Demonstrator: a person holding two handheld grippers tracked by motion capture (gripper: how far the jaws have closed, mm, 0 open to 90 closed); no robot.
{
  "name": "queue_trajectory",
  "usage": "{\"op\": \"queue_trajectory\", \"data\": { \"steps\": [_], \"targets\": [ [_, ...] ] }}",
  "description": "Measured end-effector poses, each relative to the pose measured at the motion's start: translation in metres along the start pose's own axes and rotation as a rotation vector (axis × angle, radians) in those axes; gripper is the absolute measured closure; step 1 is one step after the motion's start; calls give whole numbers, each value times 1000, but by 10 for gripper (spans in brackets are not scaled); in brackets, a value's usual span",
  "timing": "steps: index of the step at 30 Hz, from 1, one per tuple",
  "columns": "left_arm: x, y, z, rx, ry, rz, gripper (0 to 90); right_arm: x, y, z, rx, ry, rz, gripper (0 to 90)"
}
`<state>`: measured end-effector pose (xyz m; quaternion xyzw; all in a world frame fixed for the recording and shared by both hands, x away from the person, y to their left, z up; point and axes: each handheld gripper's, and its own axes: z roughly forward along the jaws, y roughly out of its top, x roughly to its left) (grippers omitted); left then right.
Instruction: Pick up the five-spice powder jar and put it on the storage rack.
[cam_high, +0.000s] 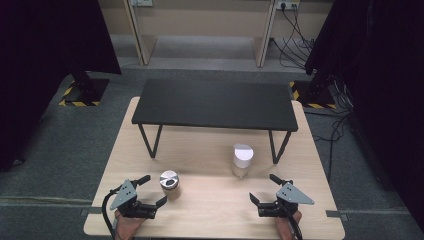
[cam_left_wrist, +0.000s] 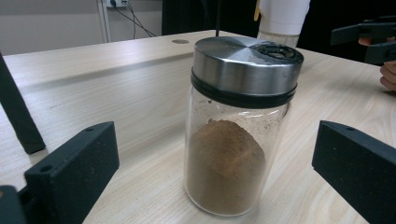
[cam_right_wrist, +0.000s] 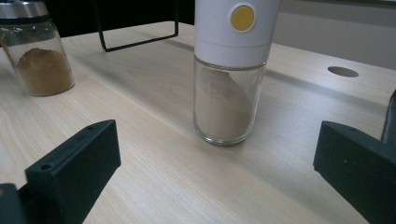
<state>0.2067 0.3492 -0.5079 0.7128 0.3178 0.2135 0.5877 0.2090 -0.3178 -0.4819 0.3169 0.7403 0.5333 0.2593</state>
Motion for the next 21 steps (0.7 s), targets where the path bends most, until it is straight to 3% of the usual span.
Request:
{"op": "queue_trajectory", "data": {
  "steps": [15, 21],
  "targets": [
    [1, -1, 0, -3, 1, -7, 0, -1, -1, 0, -4, -3, 11, 4],
    [-2, 1, 1, 4, 4, 14, 2, -1, 0, 0, -2, -1, 5, 4]
  ]
}}
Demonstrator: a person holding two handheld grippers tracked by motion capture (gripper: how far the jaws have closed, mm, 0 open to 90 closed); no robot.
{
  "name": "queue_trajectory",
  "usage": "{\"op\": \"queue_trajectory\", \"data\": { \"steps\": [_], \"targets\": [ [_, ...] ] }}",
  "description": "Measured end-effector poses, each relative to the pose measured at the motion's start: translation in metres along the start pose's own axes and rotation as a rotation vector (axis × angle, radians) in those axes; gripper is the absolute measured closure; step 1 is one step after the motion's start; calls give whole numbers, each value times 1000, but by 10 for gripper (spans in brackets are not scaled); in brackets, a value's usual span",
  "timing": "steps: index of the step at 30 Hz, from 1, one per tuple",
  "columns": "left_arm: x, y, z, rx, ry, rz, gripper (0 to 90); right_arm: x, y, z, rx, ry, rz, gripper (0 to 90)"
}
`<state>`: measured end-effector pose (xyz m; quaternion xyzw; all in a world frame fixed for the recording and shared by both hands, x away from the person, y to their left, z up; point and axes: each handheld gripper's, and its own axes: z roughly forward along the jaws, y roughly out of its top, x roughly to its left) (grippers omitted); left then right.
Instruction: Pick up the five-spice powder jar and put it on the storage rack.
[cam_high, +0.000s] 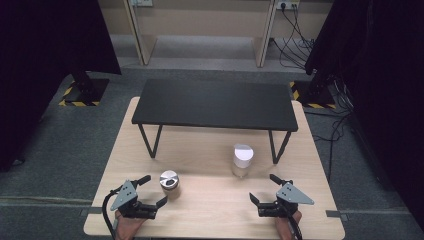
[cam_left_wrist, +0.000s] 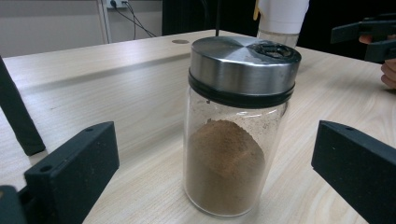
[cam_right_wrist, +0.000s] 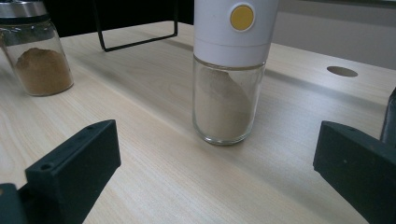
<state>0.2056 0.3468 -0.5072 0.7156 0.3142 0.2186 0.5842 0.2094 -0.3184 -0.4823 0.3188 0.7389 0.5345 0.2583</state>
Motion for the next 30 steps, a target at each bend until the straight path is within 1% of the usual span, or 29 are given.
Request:
{"op": "queue_trajectory", "data": {
  "steps": [4, 8, 10, 12, 16, 20, 21, 25, 30],
  "targets": [
    [-2, 1, 1, 1, 4, 3, 3, 0, 0, 0, -1, 0, 3, 5],
    [-3, 1, -1, -12, 6, 6, 6, -1, 0, 0, -1, 1, 3, 5],
    [-4, 1, -2, -19, 6, 2, 7, 0, 0, 0, 2, 3, 0, 5],
    [-4, 1, -2, -30, 1, -12, 7, 0, 1, 0, 3, 3, -2, 5],
    [-6, 2, 0, -42, -4, -17, 9, -1, 0, 0, 0, 4, 6, 5],
    [-7, 5, 3, -33, -11, -11, 10, -1, 0, 0, 2, 4, 2, 5],
    [-8, 7, 7, -20, -14, -4, 10, -1, 0, 0, 3, 5, 0, 5],
    [-10, 10, 15, -7, -20, 0, 10, 0, 1, 0, 5, 5, 0, 5],
    [-15, 15, 23, -1, -12, 3, 14, -1, 1, 1, 6, 7, -1, 5]
  ]
}}
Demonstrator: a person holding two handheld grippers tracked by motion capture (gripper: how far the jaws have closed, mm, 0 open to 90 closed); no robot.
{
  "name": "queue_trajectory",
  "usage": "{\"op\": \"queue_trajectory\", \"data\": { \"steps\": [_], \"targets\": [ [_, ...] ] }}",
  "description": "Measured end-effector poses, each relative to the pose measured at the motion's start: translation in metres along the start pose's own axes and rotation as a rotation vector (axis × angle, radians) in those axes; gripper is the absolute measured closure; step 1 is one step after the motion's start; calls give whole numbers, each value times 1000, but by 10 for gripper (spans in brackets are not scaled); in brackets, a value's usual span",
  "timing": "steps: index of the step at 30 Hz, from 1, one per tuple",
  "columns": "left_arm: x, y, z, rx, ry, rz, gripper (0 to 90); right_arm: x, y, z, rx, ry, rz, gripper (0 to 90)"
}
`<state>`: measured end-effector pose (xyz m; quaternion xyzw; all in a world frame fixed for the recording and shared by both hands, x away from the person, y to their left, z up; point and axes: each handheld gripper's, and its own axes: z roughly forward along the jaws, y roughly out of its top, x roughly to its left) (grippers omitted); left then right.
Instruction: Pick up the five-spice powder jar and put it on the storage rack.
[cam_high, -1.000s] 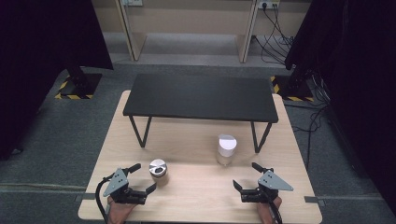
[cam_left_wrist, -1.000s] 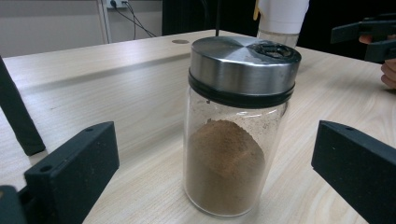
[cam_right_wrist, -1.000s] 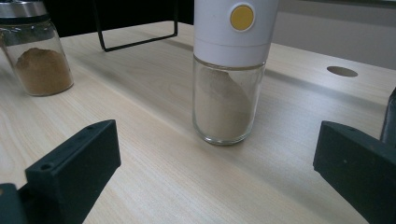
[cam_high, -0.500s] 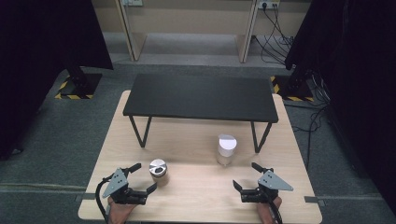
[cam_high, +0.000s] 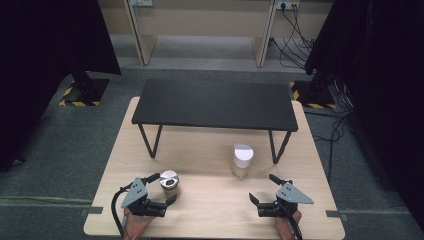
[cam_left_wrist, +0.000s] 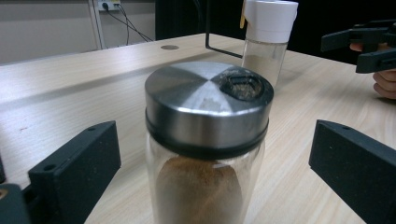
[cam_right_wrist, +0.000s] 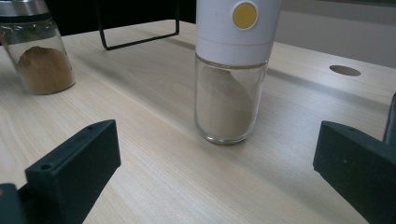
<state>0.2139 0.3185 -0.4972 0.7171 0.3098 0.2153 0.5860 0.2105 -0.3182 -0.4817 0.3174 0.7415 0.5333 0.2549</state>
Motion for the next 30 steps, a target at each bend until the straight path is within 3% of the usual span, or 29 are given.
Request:
{"op": "queue_trajectory", "data": {
  "steps": [10, 18, 30],
  "targets": [
    [-8, 7, 11, 24, 32, 5, 51, 0, 1, 1, 4, 2, -4, 5],
    [-12, 9, 16, 38, 65, -17, 130, 0, 1, 1, 4, 3, -3, 5],
    [-11, 9, 17, 43, 58, -7, 222, 0, 1, 1, 8, 5, -5, 5]
  ]
}}
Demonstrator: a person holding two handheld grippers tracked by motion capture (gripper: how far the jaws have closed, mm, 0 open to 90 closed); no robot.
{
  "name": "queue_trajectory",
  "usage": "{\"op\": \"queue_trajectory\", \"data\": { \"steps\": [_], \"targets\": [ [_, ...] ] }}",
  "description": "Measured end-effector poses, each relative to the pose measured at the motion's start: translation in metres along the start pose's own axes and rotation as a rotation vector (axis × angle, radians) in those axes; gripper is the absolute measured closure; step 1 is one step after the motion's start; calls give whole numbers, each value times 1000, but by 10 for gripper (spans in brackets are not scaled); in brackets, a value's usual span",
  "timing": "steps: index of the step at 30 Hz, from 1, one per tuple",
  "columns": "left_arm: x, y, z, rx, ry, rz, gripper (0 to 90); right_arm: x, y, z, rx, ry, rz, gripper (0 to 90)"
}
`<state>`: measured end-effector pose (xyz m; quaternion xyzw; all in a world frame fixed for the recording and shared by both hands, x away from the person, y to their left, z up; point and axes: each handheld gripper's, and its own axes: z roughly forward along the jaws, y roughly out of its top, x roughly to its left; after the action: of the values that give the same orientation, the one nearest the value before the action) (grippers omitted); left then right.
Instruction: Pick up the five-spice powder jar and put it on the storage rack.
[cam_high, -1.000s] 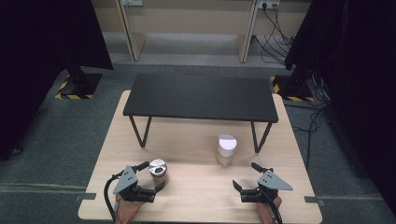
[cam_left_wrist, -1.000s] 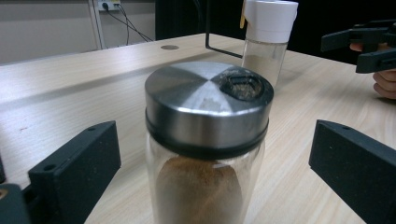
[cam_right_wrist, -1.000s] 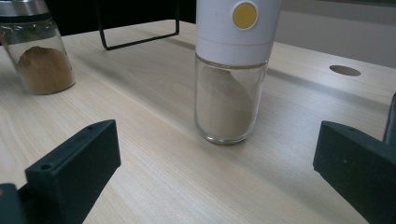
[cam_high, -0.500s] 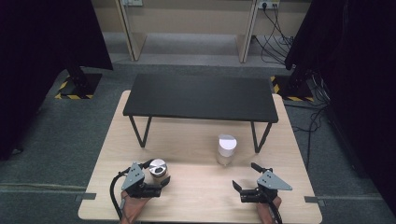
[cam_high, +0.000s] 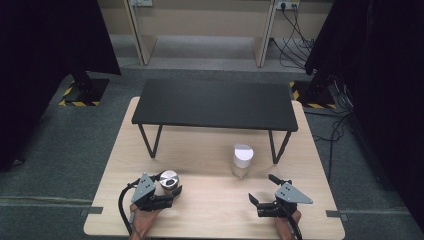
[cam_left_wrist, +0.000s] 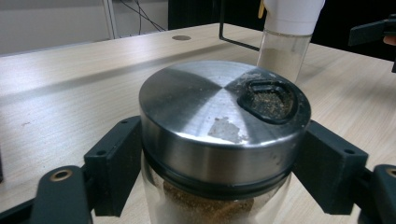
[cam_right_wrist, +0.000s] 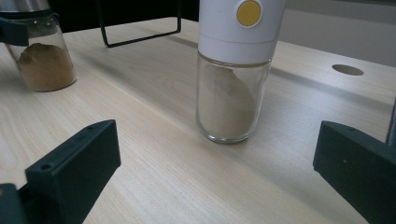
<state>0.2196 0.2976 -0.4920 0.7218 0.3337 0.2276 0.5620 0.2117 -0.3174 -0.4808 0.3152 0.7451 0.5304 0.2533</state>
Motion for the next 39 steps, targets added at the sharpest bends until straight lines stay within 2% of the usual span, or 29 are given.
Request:
{"op": "queue_trajectory", "data": {
  "steps": [3, 5, 19, 34, 39],
  "targets": [
    [0, -1, 0, -10, -1, -1, 246, 0, 0, 0, 0, 0, 2, 5],
    [0, -2, 0, -22, -2, -22, 259, 0, 0, 0, 3, 1, 2, 5],
    [-2, -2, 1, -10, 14, -1, 303, 0, 0, 0, 2, 0, 3, 5],
    [-4, 0, 1, -9, 24, -11, 311, 0, 0, 0, 1, 0, 3, 5],
    [-4, 5, -2, -22, 12, -7, 312, 0, 0, 0, 2, 1, 2, 5]
  ]
}}
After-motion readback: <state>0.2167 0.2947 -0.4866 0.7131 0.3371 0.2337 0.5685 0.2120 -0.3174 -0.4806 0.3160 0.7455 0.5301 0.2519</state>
